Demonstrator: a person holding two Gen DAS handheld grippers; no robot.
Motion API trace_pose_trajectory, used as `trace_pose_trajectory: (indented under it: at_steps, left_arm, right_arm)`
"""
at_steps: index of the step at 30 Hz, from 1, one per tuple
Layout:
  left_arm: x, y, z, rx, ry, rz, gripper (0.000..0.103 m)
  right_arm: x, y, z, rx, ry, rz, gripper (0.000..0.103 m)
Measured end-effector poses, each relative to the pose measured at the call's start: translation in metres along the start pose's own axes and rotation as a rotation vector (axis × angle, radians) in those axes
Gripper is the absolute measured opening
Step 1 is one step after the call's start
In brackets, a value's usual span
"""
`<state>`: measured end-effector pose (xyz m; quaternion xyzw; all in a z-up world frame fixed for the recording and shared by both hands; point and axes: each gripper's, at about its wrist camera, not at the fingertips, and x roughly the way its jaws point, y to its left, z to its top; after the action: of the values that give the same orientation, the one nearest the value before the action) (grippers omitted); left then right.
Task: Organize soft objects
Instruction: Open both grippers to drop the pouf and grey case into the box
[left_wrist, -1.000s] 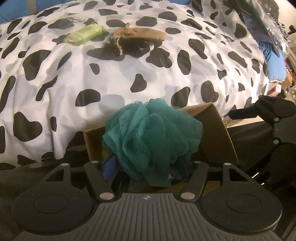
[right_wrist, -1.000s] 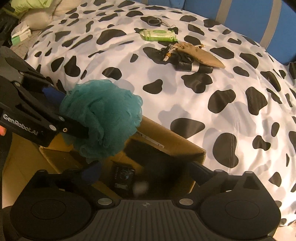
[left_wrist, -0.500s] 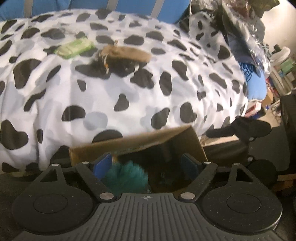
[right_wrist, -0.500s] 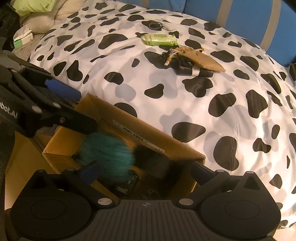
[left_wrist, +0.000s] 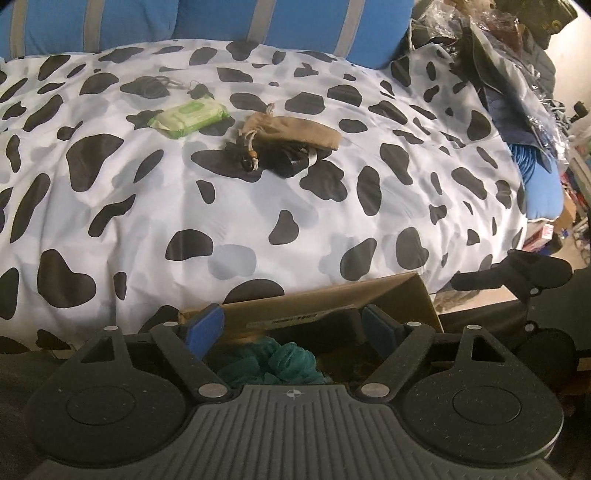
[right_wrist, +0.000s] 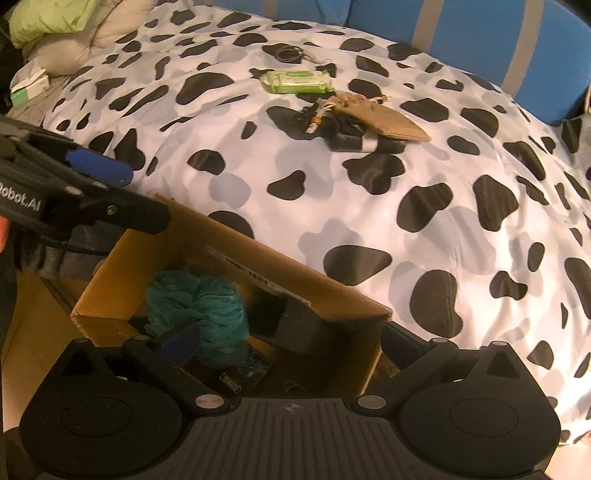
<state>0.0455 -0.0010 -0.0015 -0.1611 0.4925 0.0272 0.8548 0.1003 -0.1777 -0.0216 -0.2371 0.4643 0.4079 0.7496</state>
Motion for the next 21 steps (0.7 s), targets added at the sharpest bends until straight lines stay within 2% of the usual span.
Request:
trace_pose_trajectory:
  at_steps: [16, 21]
  left_arm:
    - [-0.001, 0.001, 0.000, 0.002, -0.012, 0.037, 0.082]
    - [0.004, 0.003, 0.000, 0.001, 0.017, 0.094, 0.082]
  right_arm:
    - [-0.004, -0.011, 0.003, 0.063, -0.036, -0.055, 0.103]
    - [-0.009, -0.018, 0.004, 0.100, -0.069, -0.093, 0.103]
